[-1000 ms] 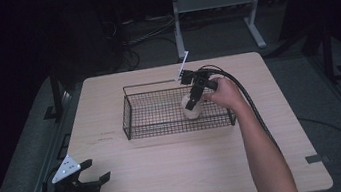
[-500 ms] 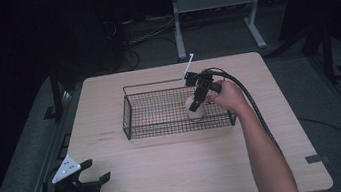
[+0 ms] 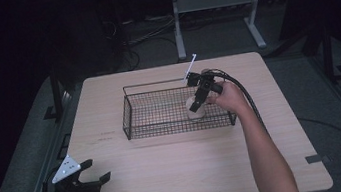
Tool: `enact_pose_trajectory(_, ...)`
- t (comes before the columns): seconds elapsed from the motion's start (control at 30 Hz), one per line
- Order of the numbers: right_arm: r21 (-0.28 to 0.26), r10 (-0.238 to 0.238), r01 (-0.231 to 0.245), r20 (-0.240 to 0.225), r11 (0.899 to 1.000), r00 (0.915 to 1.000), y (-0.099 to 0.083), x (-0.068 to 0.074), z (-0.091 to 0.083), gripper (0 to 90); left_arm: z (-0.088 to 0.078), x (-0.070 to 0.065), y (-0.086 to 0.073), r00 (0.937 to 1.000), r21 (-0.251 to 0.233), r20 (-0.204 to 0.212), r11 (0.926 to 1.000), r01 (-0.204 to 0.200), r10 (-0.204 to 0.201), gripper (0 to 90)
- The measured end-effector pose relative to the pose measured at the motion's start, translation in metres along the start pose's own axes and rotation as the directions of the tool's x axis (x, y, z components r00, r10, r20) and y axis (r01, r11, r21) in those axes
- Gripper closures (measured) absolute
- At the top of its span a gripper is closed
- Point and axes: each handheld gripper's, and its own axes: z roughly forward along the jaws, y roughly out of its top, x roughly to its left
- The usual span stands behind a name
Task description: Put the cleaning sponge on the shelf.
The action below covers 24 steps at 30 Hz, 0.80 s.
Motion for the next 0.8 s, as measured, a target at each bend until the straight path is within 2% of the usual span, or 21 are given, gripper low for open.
enact_pose_trajectory(0.33, 0.008, 0.022, -0.023, 0.015, 1.000, 0.9996, 0.000, -0.001, -0.001, 20.3, 0.000, 0.000, 0.000, 1.0000, 0.000, 0.000, 1.0000, 0.000, 0.000, 13.7)
enact_pose_trajectory(0.8, -0.021, 0.016, -0.015, 0.017, 1.000, 0.9997, 0.000, 0.002, -0.010, 17.3, 0.001, 0.000, 0.001, 1.0000, 0.000, -0.003, 1.0000, 0.000, 0.000, 13.7)
